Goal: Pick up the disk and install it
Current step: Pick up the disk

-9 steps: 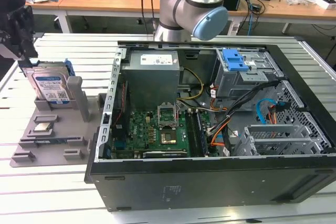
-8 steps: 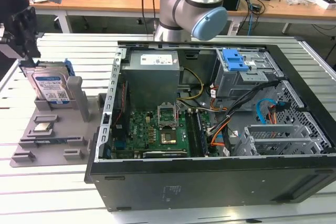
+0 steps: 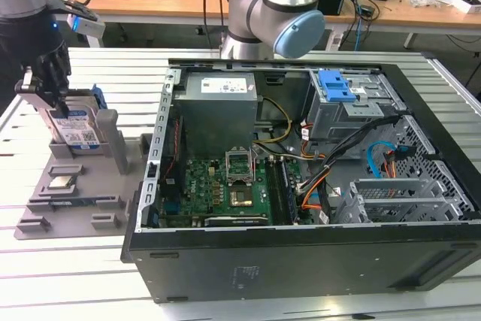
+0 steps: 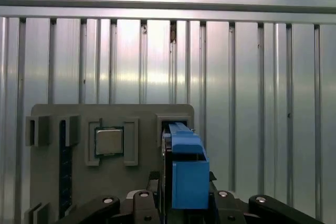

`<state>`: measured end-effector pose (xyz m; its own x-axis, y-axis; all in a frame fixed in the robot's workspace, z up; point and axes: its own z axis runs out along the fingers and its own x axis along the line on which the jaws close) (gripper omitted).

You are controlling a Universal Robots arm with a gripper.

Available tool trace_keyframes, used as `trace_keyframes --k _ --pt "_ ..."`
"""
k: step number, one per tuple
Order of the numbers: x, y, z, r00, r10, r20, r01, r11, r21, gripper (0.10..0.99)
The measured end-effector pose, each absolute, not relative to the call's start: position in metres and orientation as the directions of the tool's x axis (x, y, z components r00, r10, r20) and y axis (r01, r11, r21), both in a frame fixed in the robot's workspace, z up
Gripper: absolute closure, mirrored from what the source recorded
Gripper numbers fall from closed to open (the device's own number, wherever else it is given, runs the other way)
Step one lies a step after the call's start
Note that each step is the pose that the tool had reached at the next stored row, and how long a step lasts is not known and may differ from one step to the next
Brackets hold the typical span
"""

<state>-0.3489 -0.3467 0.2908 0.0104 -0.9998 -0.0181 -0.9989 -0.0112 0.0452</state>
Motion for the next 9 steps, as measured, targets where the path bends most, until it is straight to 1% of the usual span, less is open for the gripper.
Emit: trace_keyframes --k 1,4,8,9 --pt "-0.349 -0.347 0.291 0.011 -1.000 -0.018 -0.999 -0.011 0.045 0.722" --pt "-0.349 -0.347 0.291 0.010 -1.000 -0.018 -0.999 -0.011 0.045 0.722" --pt "-0.348 -0.346 0.315 0.011 -1.000 -0.018 -0.999 -0.011 0.045 0.722" --pt "-0.348 -0.345 0.327 0.011 -1.000 -0.018 -0.999 -0.011 0.045 0.722"
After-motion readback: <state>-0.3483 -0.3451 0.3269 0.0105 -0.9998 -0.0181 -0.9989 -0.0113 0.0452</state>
